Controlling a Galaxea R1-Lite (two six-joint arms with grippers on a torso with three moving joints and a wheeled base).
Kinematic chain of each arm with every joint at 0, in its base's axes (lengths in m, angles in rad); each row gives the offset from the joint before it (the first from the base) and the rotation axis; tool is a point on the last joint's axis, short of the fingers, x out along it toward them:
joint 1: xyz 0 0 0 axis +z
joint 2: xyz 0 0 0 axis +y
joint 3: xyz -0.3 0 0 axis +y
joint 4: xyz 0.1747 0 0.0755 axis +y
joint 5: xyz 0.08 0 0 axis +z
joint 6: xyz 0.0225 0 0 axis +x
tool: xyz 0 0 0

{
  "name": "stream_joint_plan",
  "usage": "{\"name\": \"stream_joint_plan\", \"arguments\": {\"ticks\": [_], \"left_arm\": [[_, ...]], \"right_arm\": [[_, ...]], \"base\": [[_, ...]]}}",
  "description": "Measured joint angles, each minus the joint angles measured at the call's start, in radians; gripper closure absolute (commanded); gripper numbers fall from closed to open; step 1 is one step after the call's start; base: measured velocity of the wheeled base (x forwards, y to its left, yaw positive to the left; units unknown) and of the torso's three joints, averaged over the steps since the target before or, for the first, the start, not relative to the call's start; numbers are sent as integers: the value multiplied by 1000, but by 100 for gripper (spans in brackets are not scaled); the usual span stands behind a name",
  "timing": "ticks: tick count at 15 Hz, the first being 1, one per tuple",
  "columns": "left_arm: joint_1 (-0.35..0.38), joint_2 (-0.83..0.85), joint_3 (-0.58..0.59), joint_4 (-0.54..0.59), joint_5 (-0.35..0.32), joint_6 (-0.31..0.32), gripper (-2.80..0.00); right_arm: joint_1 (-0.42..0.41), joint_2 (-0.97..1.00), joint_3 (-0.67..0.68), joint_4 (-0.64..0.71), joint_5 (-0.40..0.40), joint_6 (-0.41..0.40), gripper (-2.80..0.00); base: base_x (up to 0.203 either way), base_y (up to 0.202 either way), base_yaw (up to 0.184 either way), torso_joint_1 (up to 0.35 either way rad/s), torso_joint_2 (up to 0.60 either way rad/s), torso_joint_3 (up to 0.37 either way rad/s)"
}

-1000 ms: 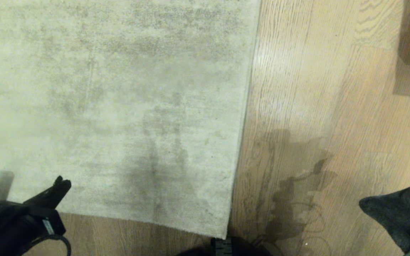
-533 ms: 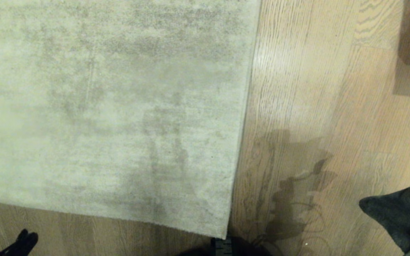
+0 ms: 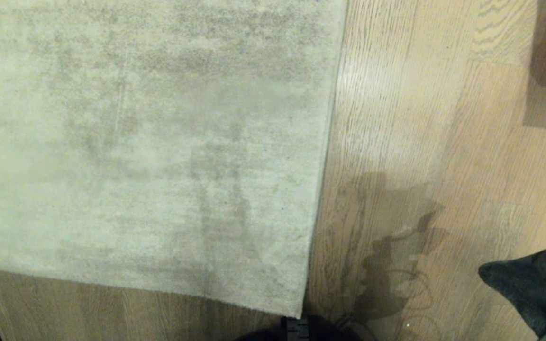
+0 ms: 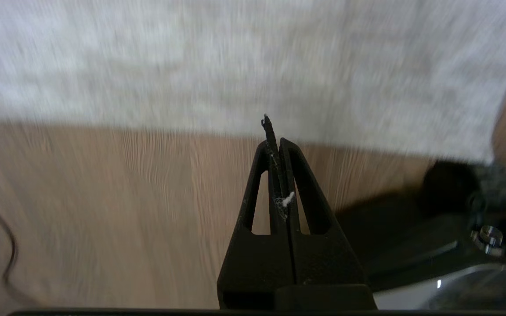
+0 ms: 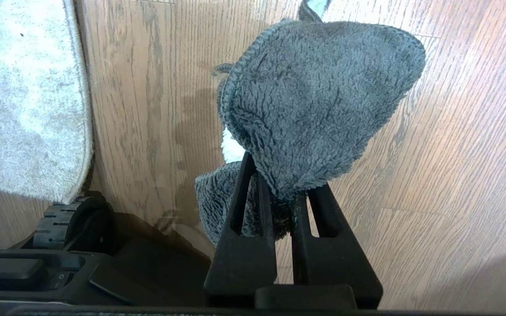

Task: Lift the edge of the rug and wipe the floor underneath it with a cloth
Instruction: Put down the rag

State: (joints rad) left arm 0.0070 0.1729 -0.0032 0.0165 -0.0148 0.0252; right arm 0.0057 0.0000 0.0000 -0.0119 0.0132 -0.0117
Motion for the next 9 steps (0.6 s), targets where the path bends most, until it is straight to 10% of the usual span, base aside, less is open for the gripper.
{"name": "stream_joint_plan", "arguments": {"ticks": [9], "left_arm": [[-7, -168, 3, -7, 11, -1, 0]], "right_arm": [[0, 0, 0, 0, 0, 0, 0]], "base": [[0, 0, 0, 0, 0, 0]]}}
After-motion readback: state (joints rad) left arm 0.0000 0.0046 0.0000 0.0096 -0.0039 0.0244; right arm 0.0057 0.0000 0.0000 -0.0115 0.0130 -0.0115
